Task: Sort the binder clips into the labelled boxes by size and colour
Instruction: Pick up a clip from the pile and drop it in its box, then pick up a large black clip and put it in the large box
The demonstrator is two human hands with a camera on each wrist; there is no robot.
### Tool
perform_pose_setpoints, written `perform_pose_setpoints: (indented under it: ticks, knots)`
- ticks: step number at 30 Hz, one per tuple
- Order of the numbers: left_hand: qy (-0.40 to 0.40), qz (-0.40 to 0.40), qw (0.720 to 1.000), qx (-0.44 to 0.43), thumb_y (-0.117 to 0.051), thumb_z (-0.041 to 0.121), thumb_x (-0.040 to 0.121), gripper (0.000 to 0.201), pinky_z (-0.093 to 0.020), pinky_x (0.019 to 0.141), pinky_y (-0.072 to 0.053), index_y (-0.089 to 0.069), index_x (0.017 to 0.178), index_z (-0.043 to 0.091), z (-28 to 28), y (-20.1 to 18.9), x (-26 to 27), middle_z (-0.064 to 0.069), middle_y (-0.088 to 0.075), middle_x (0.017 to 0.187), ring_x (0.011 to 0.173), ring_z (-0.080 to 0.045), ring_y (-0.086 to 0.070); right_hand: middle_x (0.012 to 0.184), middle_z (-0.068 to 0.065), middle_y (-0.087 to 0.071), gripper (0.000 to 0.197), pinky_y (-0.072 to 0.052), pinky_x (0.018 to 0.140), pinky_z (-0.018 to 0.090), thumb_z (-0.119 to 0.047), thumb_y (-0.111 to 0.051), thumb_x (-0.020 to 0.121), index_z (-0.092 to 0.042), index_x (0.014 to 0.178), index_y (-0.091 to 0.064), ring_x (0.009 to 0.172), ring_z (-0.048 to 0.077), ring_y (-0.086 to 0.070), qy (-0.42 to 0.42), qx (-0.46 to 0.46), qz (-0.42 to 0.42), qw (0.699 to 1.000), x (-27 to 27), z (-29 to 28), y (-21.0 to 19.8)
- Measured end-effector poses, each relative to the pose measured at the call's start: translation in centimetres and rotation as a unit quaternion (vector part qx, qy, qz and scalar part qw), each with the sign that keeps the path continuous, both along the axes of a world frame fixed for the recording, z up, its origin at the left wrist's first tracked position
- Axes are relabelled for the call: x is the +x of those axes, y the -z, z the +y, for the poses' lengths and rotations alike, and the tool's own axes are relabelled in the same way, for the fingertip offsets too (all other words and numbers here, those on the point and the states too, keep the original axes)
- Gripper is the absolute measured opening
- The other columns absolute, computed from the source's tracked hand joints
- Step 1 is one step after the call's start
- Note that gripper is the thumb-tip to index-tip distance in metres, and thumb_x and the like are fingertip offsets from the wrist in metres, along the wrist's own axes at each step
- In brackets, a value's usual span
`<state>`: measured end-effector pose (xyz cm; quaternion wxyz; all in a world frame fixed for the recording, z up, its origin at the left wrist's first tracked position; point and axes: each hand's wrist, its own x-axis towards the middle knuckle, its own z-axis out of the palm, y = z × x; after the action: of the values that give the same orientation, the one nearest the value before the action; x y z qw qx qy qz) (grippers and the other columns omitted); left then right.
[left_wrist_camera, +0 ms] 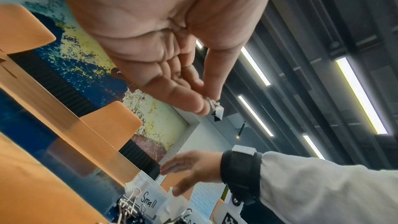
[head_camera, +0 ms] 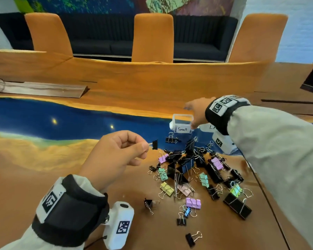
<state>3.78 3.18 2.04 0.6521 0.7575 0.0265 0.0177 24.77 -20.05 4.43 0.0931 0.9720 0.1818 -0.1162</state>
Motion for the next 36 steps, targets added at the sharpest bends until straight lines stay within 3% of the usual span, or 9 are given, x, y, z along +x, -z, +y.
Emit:
perform_pose_setpoints:
  ticks: [4,9,12,15,20,24,27,30,36]
  knots:
    - [0.025,0.000,0.998,0.063,-0.077,0.019,0.085,0.005,-0.026,0.063,-0.055,-0.075,0.080,0.019,1.0,0.2,0.0,-0.010,-0.072,0.079,0.071,-0.016,-0.065,0.149,0.002,-0.048,0.090,-0.045,0.105,0.040,-0.038,-0.082,0.078,-0.018,0.152,-0.035,0.131,0.026,-0.051,0.010,-0.009,0.023,1.000,0.9,0.8,1.6]
    - [0.019,-0.023,0.995,0.092,-0.078,0.023,0.084,0.006,-0.024,0.061,-0.052,-0.075,0.079,0.020,1.7,-0.3,0.9,-0.002,-0.067,0.069,0.066,-0.012,-0.059,0.138,-0.008,-0.058,0.075,-0.036,0.089,0.033,-0.035,-0.084,0.076,-0.027,0.142,-0.048,0.123,0.021,-0.056,0.009,0.022,-0.013,1.000,0.3,0.7,1.2]
    - [0.003,-0.034,0.995,0.099,-0.078,0.022,0.085,0.007,-0.032,0.066,-0.055,-0.075,0.081,0.018,1.7,-0.8,1.7,-0.002,-0.068,0.069,0.065,-0.015,-0.060,0.132,-0.007,-0.060,0.075,-0.045,0.099,0.040,-0.037,-0.088,0.069,-0.029,0.134,-0.052,0.117,0.021,-0.058,-0.007,0.084,-0.039,0.996,-1.2,0.6,-0.3]
    - [-0.004,-0.043,0.991,0.131,-0.077,0.023,0.087,0.007,-0.037,0.072,-0.058,-0.074,0.082,0.020,1.1,-1.3,2.7,-0.001,-0.070,0.071,0.065,-0.016,-0.063,0.133,-0.004,-0.058,0.077,-0.048,0.100,0.041,-0.037,-0.089,0.067,-0.024,0.134,-0.053,0.116,0.020,-0.057,-0.060,0.135,-0.030,0.989,-4.1,0.6,-2.5]
    - [-0.013,-0.072,0.986,0.150,-0.078,0.023,0.086,0.008,-0.025,0.061,-0.056,-0.073,0.082,0.018,-1.5,-2.3,4.2,-0.004,-0.070,0.072,0.060,-0.013,-0.062,0.128,-0.011,-0.060,0.077,-0.049,0.097,0.033,-0.043,-0.089,0.066,-0.026,0.133,-0.055,0.112,0.011,-0.058,-0.106,0.183,0.018,0.977,-8.5,0.8,-4.6]
    - [-0.023,-0.080,0.979,0.184,-0.083,0.030,0.081,0.017,-0.029,0.053,-0.047,-0.071,0.078,0.018,-2.7,-2.2,5.5,0.000,-0.062,0.063,0.054,-0.011,-0.052,0.128,-0.012,-0.059,0.077,-0.048,0.099,0.035,-0.047,-0.088,0.066,-0.028,0.133,-0.055,0.113,0.011,-0.056,-0.124,0.182,0.044,0.974,-9.9,1.1,-5.0]
    - [-0.046,-0.076,0.977,0.197,-0.082,0.034,0.082,0.020,-0.031,0.054,-0.044,-0.070,0.076,0.020,-2.3,-1.9,5.7,0.002,-0.057,0.061,0.053,-0.011,-0.047,0.133,-0.011,-0.058,0.078,-0.047,0.102,0.035,-0.048,-0.086,0.070,-0.027,0.137,-0.052,0.116,0.012,-0.057,-0.108,0.173,0.060,0.977,-9.5,0.8,-4.7]
    - [-0.047,-0.072,0.977,0.194,-0.080,0.034,0.083,0.020,-0.033,0.057,-0.045,-0.069,0.077,0.019,-1.2,-1.8,5.3,0.001,-0.056,0.062,0.055,-0.013,-0.048,0.137,-0.007,-0.057,0.075,-0.047,0.102,0.036,-0.044,-0.082,0.076,-0.024,0.140,-0.049,0.118,0.015,-0.057,-0.087,0.144,0.032,0.985,-7.9,0.3,-4.0]
    - [0.017,-0.025,0.962,0.270,-0.082,0.035,0.080,0.017,-0.026,0.060,-0.049,-0.071,0.079,0.022,0.3,-1.2,3.4,0.001,-0.064,0.066,0.057,-0.006,-0.054,0.139,-0.003,-0.057,0.069,-0.048,0.101,0.040,-0.034,-0.080,0.080,-0.021,0.141,-0.049,0.120,0.021,-0.057,-0.036,0.072,-0.010,0.997,-2.8,0.7,-2.3]
